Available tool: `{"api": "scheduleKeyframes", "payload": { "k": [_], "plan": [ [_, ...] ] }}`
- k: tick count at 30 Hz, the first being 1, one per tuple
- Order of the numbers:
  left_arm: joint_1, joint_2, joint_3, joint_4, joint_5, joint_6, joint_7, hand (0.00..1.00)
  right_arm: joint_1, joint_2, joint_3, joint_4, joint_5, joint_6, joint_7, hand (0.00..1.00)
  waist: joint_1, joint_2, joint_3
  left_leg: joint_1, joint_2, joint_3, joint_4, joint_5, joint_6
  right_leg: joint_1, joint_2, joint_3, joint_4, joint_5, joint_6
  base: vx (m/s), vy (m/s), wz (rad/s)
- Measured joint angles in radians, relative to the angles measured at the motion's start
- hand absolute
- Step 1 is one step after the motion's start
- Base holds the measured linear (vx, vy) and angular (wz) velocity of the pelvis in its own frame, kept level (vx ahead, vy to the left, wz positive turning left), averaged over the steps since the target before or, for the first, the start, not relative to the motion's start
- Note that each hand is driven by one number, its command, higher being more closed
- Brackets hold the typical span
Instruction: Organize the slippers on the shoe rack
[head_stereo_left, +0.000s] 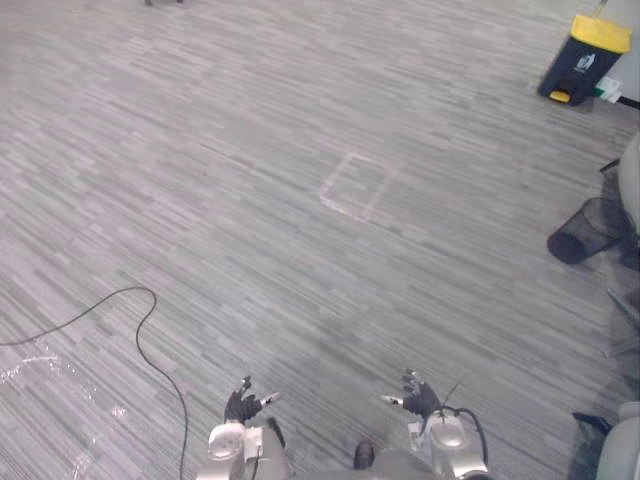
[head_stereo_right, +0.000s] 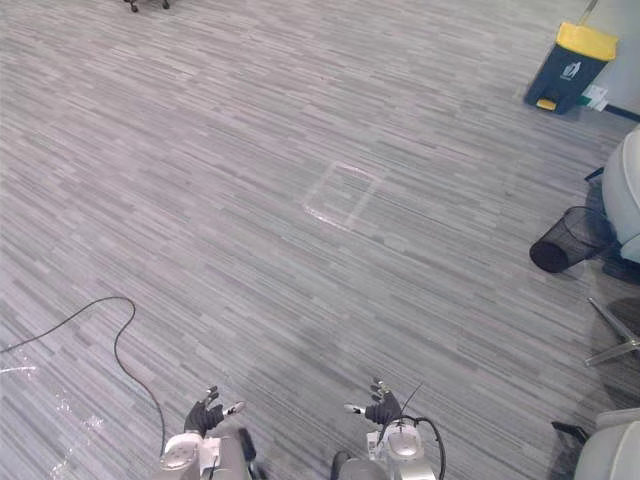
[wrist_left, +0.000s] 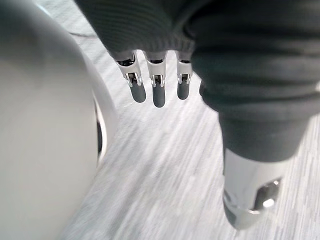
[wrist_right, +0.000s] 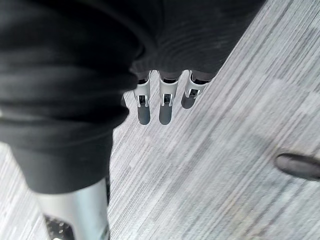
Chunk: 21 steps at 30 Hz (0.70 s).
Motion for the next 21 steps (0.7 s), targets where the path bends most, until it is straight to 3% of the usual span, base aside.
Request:
{"api": "scheduleKeyframes", "payload": {
  "k": [1, 2, 3, 4, 5, 6, 7, 8, 9, 10, 11, 13, 14, 15, 16, 17, 18, 19, 21],
  "plan": [
    [0.006, -0.001, -0.008, -0.005, -0.001, 0.0, 0.001, 0.0, 0.0, -0.003, 0.001, 0.007, -0.001, 0.002, -0.002, 0.0, 0.004, 0.002, -0.002, 0.011, -0.011, -0.016, -0.008, 0.096, 0.03, 0.019, -0.008, 0.021, -0.003, -0.015, 0.017, 0.63, 0.296, -0.24],
    [-0.004, 0.013, -0.007, -0.006, -0.002, 0.0, 0.007, 0.0, 0.002, 0.018, 0.013, 0.008, -0.002, 0.005, -0.005, 0.0, -0.009, -0.029, -0.009, 0.014, -0.044, -0.01, 0.013, 0.041, 0.042, 0.017, -0.041, 0.019, 0.022, -0.007, 0.009, 0.41, 0.189, -0.05],
    [-0.008, 0.015, -0.007, -0.007, -0.002, 0.0, 0.009, 0.0, 0.001, 0.021, 0.013, 0.006, -0.002, 0.005, -0.006, 0.0, -0.011, -0.031, -0.01, 0.011, -0.047, -0.012, 0.026, 0.025, 0.045, 0.001, -0.045, 0.02, 0.054, -0.003, 0.01, 0.61, 0.303, 0.19],
    [-0.014, 0.019, -0.01, -0.006, -0.002, 0.002, 0.01, 0.0, 0.004, 0.024, 0.012, 0.006, -0.003, 0.005, -0.006, 0.0, -0.012, -0.034, -0.014, 0.006, -0.055, -0.023, 0.066, -0.035, 0.055, -0.074, -0.064, 0.03, 0.234, -0.007, 0.023, 0.5, 0.256, 0.15],
    [-0.011, 0.022, -0.038, 0.0, -0.001, 0.004, 0.01, 0.0, 0.017, 0.031, 0.009, 0.007, -0.005, 0.006, -0.006, 0.0, -0.013, -0.054, -0.017, 0.037, -0.068, -0.012, 0.076, -0.082, 0.059, -0.158, -0.099, 0.06, 0.459, 0.002, 0.08, 0.5, 0.256, 0.12],
    [-0.01, 0.028, -0.045, 0.001, -0.001, 0.005, 0.01, 0.0, 0.018, 0.035, 0.009, 0.008, -0.007, 0.007, -0.005, 0.0, -0.012, -0.066, -0.012, 0.059, -0.076, -0.005, 0.077, -0.097, 0.063, -0.187, -0.113, 0.079, 0.547, 0.019, 0.119, 0.6, 0.191, 0.07],
    [-0.008, 0.052, -0.067, 0.003, -0.001, 0.01, 0.007, 0.0, 0.02, 0.051, 0.009, 0.008, -0.012, 0.008, -0.003, 0.0, -0.014, -0.081, -0.006, 0.131, -0.09, 0.004, 0.084, -0.143, 0.075, -0.27, -0.12, 0.132, 0.786, 0.076, 0.243, 0.51, 0.117, -0.09],
    [0.001, 0.061, -0.074, 0.005, 0.0, 0.015, 0.007, 0.0, 0.022, 0.055, 0.015, 0.012, -0.014, 0.009, 0.003, 0.0, -0.014, -0.078, -0.003, 0.187, -0.089, 0.008, 0.082, -0.176, 0.076, -0.315, -0.115, 0.132, 0.909, 0.078, 0.243, 0.75, 0.148, -0.23],
    [0.019, 0.064, -0.079, 0.005, 0.001, 0.019, 0.008, 0.0, 0.026, 0.054, 0.021, 0.012, -0.019, 0.009, 0.006, 0.0, -0.018, -0.076, -0.004, 0.277, -0.087, 0.024, 0.053, -0.201, 0.076, -0.378, -0.113, 0.104, 1.023, 0.051, 0.187, 0.5, 0.06, -0.26],
    [0.025, 0.064, -0.083, 0.005, 0.001, 0.019, 0.008, 0.0, 0.027, 0.053, 0.02, 0.008, -0.02, 0.009, 0.006, 0.0, -0.02, -0.071, -0.007, 0.311, -0.088, 0.027, 0.031, -0.208, 0.071, -0.404, -0.111, 0.083, 1.043, 0.035, 0.152, 0.62, 0.057, -0.2],
    [0.029, 0.063, -0.092, 0.004, 0.001, 0.019, 0.009, 0.0, 0.023, 0.046, 0.016, 0.002, -0.021, 0.006, 0.005, 0.0, -0.026, -0.059, -0.013, 0.387, -0.086, 0.032, -0.035, -0.211, 0.058, -0.481, -0.1, 0.029, 1.04, 0.001, 0.091, 0.63, 0.019, -0.03],
    [0.021, 0.061, -0.097, 0.004, 0.001, 0.019, 0.008, 0.0, 0.007, 0.033, 0.018, 0.0, -0.021, 0.005, 0.005, 0.0, -0.042, -0.04, -0.003, 0.478, -0.062, 0.052, -0.103, -0.201, 0.041, -0.57, -0.071, -0.045, 0.92, -0.044, 0.018, 0.77, -0.048, 0.04],
    [0.016, 0.059, -0.098, 0.004, 0.001, 0.019, 0.006, 0.0, -0.008, 0.017, 0.018, -0.008, -0.021, 0.001, 0.005, 0.0, -0.06, -0.017, 0.004, 0.534, -0.033, 0.053, -0.138, -0.197, 0.034, -0.629, -0.042, -0.1, 0.704, -0.037, -0.005, 0.66, -0.099, 0.14],
    [0.014, 0.058, -0.101, 0.004, 0.001, 0.019, 0.006, 0.0, -0.007, 0.011, 0.019, -0.014, -0.021, 0.001, 0.004, 0.0, -0.065, -0.012, 0.002, 0.548, -0.026, 0.053, -0.149, -0.197, 0.033, -0.642, -0.031, -0.106, 0.602, -0.017, -0.013, 0.7, -0.151, 0.35],
    [0.008, 0.059, -0.107, 0.003, 0.003, 0.018, 0.002, 0.0, 0.005, 0.005, 0.018, -0.029, -0.019, 0.001, 0.002, 0.0, -0.073, -0.019, -0.003, 0.605, -0.029, 0.049, -0.189, -0.188, 0.015, -0.629, -0.014, -0.119, 0.289, 0.118, -0.007, 0.58, -0.151, 0.38],
    [0.009, 0.066, -0.106, 0.006, 0.007, 0.019, 0.0, 0.0, 0.028, 0.008, 0.018, -0.032, -0.017, -0.002, 0.002, 0.0, -0.078, -0.042, -0.011, 0.655, -0.046, 0.044, -0.218, -0.189, -0.019, -0.604, -0.016, -0.108, 0.154, 0.307, -0.021, 0.76, -0.202, 0.28],
    [0.001, 0.047, -0.103, 0.026, 0.011, 0.019, 0.002, 0.0, 0.016, 0.0, 0.015, -0.029, -0.019, -0.003, 0.001, 0.0, -0.077, -0.008, -0.006, 0.698, -0.018, 0.039, -0.229, -0.194, -0.036, -0.591, 0.009, -0.111, 0.183, 0.376, -0.096, 0.74, -0.155, -0.08],
    [-0.022, 0.033, -0.105, 0.035, 0.012, 0.017, -0.004, 0.0, -0.021, -0.007, 0.009, -0.021, -0.021, 0.006, 0.001, 0.0, -0.071, 0.026, -0.006, 0.693, -0.004, 0.017, -0.216, -0.142, -0.037, -0.614, 0.026, -0.099, 0.267, 0.307, -0.1, 0.85, -0.184, -0.26],
    [-0.034, 0.017, -0.105, 0.038, 0.012, 0.016, -0.005, 0.0, -0.023, -0.009, 0.0, -0.012, -0.021, 0.011, 0.001, 0.0, -0.078, 0.038, -0.011, 0.691, 0.005, -0.046, -0.129, -0.048, -0.059, -0.611, 0.021, -0.088, 0.372, 0.202, -0.107, 0.7, -0.179, -0.16]
  ]
}}
